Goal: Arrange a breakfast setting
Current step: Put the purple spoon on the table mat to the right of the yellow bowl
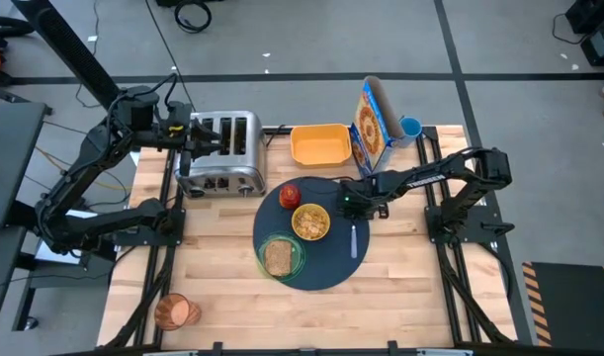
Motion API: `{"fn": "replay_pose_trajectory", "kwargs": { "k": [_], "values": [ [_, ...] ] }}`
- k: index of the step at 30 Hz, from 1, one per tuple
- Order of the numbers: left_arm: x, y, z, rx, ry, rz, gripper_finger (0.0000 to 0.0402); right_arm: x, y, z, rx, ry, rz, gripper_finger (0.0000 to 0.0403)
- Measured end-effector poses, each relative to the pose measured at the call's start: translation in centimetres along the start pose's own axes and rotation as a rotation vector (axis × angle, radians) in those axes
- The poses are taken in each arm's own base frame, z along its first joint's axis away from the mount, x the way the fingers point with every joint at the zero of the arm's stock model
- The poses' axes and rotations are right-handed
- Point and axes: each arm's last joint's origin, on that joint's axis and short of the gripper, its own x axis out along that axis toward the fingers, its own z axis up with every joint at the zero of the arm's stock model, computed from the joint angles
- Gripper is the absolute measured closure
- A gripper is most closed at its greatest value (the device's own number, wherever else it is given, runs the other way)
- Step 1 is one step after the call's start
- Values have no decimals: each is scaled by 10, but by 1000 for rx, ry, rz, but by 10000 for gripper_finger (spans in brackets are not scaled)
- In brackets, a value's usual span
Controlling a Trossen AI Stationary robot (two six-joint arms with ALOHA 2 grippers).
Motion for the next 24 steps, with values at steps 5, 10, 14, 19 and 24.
{"fn": "replay_pose_trajectory", "kwargs": {
  "k": [5,10,14,19,24],
  "values": [
    [-1,-1,3,14,-26,-2,269,6,2,2,-56,18,46,255],
    [-2,-7,20,19,-178,-109,269,10,6,4,-47,-5,76,251],
    [-9,-16,40,49,-358,-177,269,11,6,6,-35,0,80,251],
    [-14,-23,55,101,-497,-221,269,11,7,7,-33,-17,82,246],
    [-14,-24,54,95,-489,-224,269,10,10,7,-48,-33,84,231]
  ]
}}
